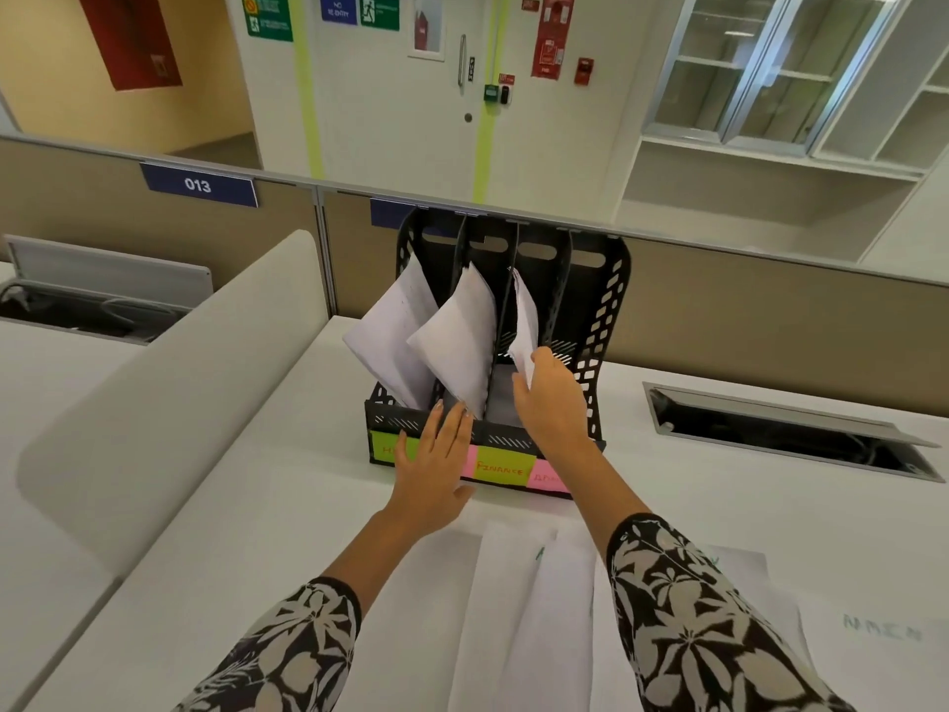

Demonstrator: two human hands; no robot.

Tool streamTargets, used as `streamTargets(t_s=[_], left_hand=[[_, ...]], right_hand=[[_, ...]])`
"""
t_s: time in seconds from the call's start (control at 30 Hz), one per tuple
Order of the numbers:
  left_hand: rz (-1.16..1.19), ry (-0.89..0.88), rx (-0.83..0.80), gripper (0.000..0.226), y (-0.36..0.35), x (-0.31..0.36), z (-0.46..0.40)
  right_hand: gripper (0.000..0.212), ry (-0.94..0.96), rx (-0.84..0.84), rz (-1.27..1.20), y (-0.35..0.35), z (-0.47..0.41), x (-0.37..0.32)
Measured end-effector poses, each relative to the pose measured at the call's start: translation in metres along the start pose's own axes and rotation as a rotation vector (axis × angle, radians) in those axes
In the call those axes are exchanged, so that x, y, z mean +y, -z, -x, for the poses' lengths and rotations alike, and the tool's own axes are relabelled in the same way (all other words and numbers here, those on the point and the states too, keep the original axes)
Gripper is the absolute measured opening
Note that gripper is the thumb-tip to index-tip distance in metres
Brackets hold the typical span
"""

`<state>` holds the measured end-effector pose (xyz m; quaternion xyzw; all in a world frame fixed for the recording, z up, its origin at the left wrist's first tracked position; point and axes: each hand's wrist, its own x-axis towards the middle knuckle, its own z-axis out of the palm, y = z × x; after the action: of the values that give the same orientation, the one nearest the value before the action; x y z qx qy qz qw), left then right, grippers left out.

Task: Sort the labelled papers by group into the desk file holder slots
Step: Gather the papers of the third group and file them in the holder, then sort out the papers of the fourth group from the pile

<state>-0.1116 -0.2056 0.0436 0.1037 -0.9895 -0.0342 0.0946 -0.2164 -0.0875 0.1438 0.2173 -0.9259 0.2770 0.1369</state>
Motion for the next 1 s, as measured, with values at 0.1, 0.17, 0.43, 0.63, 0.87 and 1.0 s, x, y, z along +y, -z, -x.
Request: streamTargets(t_s=[0.1, 0.17, 0.43, 0.63, 0.87, 1.0], left_hand=[[0.01, 0.04, 0.008, 0.09, 0.006, 0.004, 0.001], [0.052, 0.072, 0.007, 0.086, 0.009, 0.011, 0.007], [0.285, 0.095, -0.065, 0.061, -0.009, 0.065, 0.077], [0.31, 0.04, -0.134, 0.057, -0.035, 0.107, 0.138], [0.172, 0.012, -0.238, 0.076, -0.055, 0.128, 0.18], [0.19, 0.107, -0.208, 0.08, -0.052, 0.131, 0.182]], right_hand=[[0.029, 0.013, 0.026, -0.025, 0.011, 0.005, 0.01], [0.026, 0.012, 0.057, -0.053, 0.019, 0.012, 0.022], [0.024, -0.199, 0.004, -0.142, 0.034, 0.094, 0.101], [0.027, -0.381, -0.038, -0.092, 0.041, 0.2, 0.147], [0.072, -0.62, -0.19, 0.253, 0.05, 0.282, 0.174], [0.094, -0.802, -0.125, 0.139, 0.069, 0.29, 0.189]])
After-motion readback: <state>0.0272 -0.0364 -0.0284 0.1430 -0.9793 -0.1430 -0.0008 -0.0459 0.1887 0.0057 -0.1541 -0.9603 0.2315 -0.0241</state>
